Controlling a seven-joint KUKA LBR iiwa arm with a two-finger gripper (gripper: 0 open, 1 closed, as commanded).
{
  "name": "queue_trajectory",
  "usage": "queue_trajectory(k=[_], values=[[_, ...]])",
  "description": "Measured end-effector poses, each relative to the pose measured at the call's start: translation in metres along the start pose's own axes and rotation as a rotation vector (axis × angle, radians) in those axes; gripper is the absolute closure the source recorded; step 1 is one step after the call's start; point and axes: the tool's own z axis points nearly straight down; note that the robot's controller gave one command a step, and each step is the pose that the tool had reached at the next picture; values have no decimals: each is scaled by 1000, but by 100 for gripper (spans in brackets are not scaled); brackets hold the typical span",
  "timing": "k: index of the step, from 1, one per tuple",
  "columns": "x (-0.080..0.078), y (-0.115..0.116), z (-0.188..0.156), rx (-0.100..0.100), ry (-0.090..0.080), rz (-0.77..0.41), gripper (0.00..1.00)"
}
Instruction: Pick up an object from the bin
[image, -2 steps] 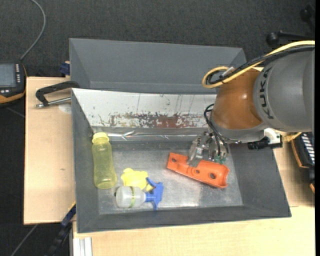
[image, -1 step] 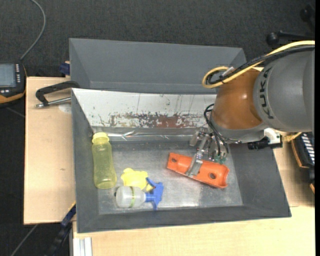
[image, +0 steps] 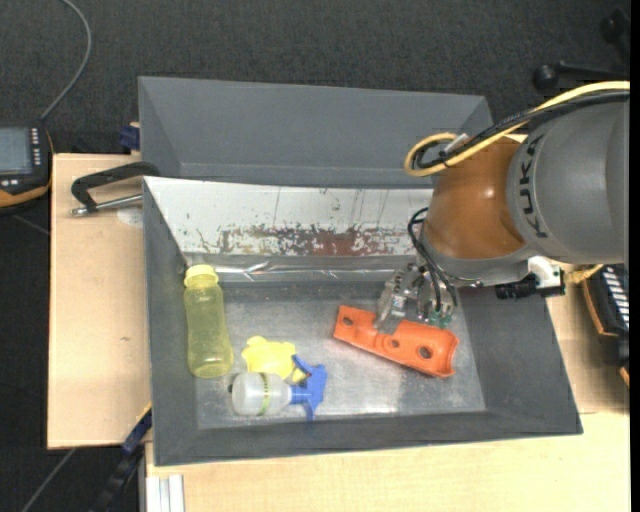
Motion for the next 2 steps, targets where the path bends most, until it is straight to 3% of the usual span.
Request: queue_trajectory(k=[1, 2], values=[[0, 0, 0, 0, 0, 0, 100], [8, -12, 16, -1, -1, 6, 0]])
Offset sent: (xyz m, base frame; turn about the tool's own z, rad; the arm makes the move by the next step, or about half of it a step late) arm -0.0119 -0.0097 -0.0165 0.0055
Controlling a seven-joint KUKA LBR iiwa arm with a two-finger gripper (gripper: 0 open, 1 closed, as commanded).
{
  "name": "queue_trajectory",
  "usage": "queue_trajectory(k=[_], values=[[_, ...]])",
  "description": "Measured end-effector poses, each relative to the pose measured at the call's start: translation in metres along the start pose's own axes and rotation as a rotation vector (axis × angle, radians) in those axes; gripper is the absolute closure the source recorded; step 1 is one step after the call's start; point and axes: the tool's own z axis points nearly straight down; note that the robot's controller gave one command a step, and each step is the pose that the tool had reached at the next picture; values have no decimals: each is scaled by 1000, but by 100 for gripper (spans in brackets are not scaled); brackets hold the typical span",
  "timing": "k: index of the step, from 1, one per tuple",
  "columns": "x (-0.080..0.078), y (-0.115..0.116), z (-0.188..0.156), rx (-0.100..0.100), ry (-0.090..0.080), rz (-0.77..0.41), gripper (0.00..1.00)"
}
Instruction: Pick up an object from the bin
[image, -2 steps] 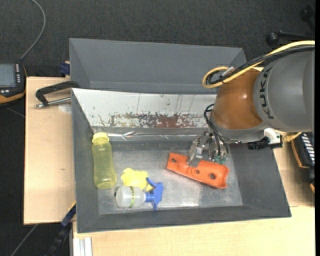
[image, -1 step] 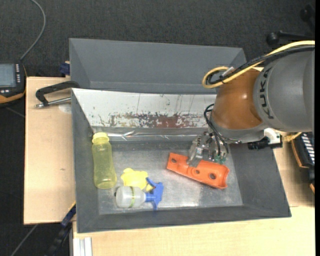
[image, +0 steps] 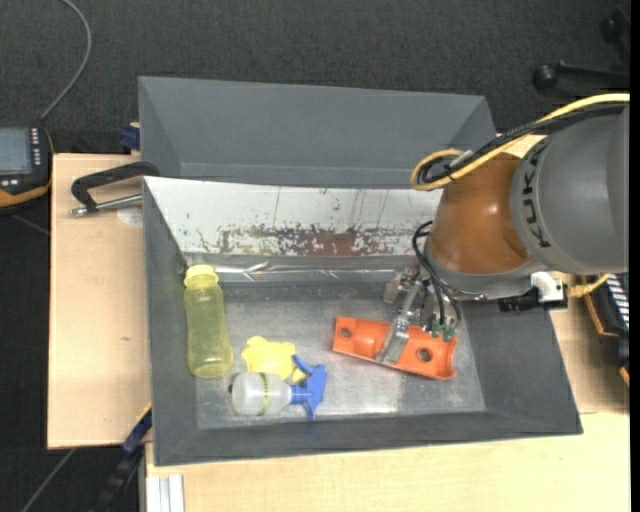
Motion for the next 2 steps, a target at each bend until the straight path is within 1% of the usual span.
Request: queue_trajectory(k=[1, 2], values=[[0, 0, 0, 0, 0, 0, 100], [0, 0, 0, 0, 0, -1, 100]])
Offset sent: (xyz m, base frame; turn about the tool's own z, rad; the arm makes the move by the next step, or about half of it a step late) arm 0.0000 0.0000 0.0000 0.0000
